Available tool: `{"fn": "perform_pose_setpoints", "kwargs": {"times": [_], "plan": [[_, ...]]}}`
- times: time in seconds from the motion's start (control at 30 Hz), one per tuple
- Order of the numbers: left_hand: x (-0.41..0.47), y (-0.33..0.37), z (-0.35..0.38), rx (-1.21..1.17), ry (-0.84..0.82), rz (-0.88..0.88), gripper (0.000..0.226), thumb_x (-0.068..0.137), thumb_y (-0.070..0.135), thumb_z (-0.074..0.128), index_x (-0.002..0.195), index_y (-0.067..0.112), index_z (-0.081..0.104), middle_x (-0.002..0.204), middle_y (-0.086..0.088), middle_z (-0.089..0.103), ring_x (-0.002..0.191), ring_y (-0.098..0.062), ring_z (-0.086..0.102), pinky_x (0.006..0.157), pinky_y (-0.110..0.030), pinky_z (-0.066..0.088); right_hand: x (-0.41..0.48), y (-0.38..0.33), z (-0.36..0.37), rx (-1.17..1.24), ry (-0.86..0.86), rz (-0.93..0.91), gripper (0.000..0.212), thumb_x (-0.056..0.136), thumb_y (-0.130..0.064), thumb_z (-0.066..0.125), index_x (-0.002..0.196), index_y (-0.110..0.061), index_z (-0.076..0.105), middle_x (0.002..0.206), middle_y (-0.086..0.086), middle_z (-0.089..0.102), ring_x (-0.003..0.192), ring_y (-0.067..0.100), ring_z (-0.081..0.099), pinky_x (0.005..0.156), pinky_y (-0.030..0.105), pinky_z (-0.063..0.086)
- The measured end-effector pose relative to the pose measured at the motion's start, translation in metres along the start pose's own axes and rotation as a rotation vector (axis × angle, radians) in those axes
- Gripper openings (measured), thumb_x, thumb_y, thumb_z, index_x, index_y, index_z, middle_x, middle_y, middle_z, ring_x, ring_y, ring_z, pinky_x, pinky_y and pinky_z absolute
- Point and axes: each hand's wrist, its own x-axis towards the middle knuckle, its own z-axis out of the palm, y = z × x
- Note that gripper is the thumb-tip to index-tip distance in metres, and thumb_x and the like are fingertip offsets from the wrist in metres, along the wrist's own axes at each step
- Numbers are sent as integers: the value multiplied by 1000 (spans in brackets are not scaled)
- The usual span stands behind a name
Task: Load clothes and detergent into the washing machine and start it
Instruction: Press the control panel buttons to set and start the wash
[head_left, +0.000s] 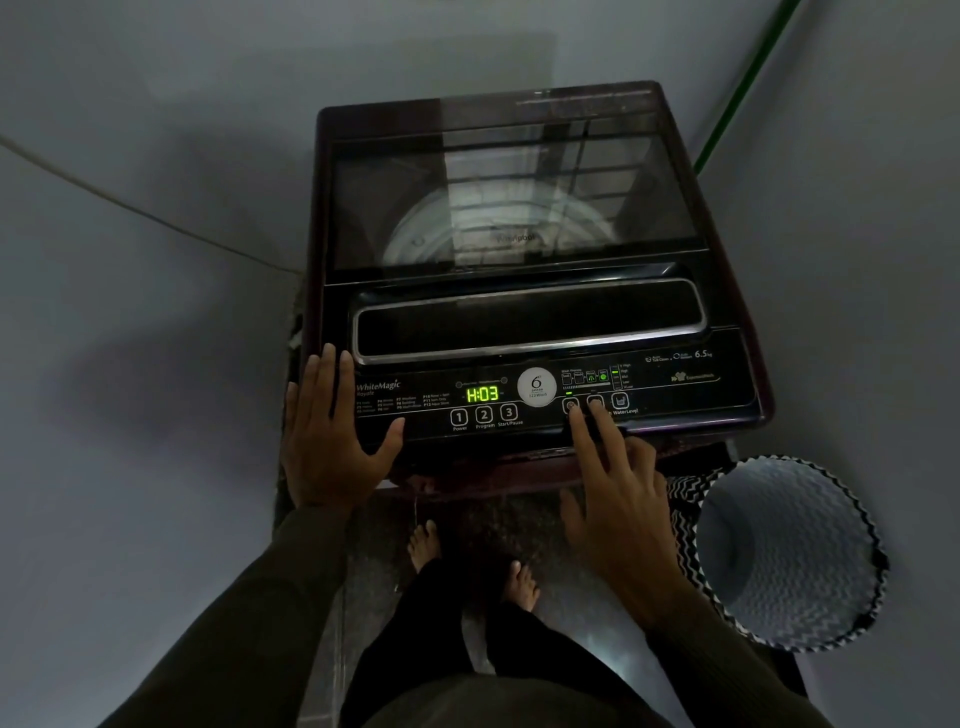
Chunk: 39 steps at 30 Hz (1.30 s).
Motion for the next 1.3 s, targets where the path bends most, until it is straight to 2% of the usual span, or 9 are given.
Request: {"fn": "perform_pose_setpoints", "kwargs": {"times": [0.23, 0.4, 0.5, 0.77, 1.0, 1.07, 1.2, 1.3], "plan": [[0, -1, 1, -3, -3, 1, 88, 87, 63, 41, 154, 6, 29, 163, -12, 23, 152, -27, 17, 121, -51, 22, 3, 0, 0, -8, -12, 5, 94, 76, -26, 76, 154, -22, 25, 160, 4, 21, 126, 32, 40, 91, 48, 49], [-1, -1, 1, 1, 5, 0, 88, 88, 63, 41, 154, 6, 29, 163, -12, 23, 152, -26, 16, 123, -48, 19, 9, -1, 0, -58, 20, 4, 92, 69, -17, 81, 149, -17, 37, 152, 8, 35, 120, 32, 41, 82, 47, 53], [0, -1, 2, 3, 11, 1, 88, 88, 62, 42, 154, 6, 28, 163, -12, 23, 153, -26, 15, 123, -48, 19, 12, -1, -4, -65, 23, -11, 83, 71, -18, 80, 145, -15, 42, 148, 8, 37, 121, 32, 41, 84, 47, 53], [0, -1, 1, -4, 10, 5, 88, 88, 62, 42, 153, 5, 30, 162, -13, 24, 152, -27, 18, 122, -48, 20, 6, -1, -7, 23, -36, 6, 91, 78, -26, 75, 153, -21, 25, 156, 2, 27, 128, 30, 39, 92, 48, 49], [0, 0, 1, -12, 3, -5, 89, 87, 63, 41, 154, 6, 28, 163, -12, 23, 152, -26, 16, 123, -49, 18, 5, -1, -9, 142, -17, 2, 95, 80, -12, 72, 156, -22, 15, 159, 2, 28, 105, 21, 52, 78, 36, 55], [0, 0, 1, -9, -1, -7, 89, 87, 63, 41, 154, 7, 28, 163, -12, 23, 152, -26, 16, 123, -49, 19, 6, 2, -10, 167, -30, -12, 92, 83, -12, 68, 156, -21, 13, 160, 1, 26, 108, 20, 53, 81, 35, 55], [0, -1, 0, -4, -6, -5, 89, 87, 63, 41, 154, 7, 28, 163, -11, 23, 152, -26, 16, 122, -49, 19, 8, 8, -13, 145, -41, -17, 85, 87, -25, 65, 156, -21, 15, 161, -2, 25, 120, 21, 49, 93, 40, 51], [0, -2, 1, -4, 1, -3, 88, 87, 63, 42, 154, 6, 29, 162, -12, 24, 152, -27, 18, 122, -50, 21, 6, 17, -16, 127, -50, 70, 85, 89, -30, 64, 157, -20, 13, 164, -3, 12, 124, 20, 42, 97, 38, 46]]}}
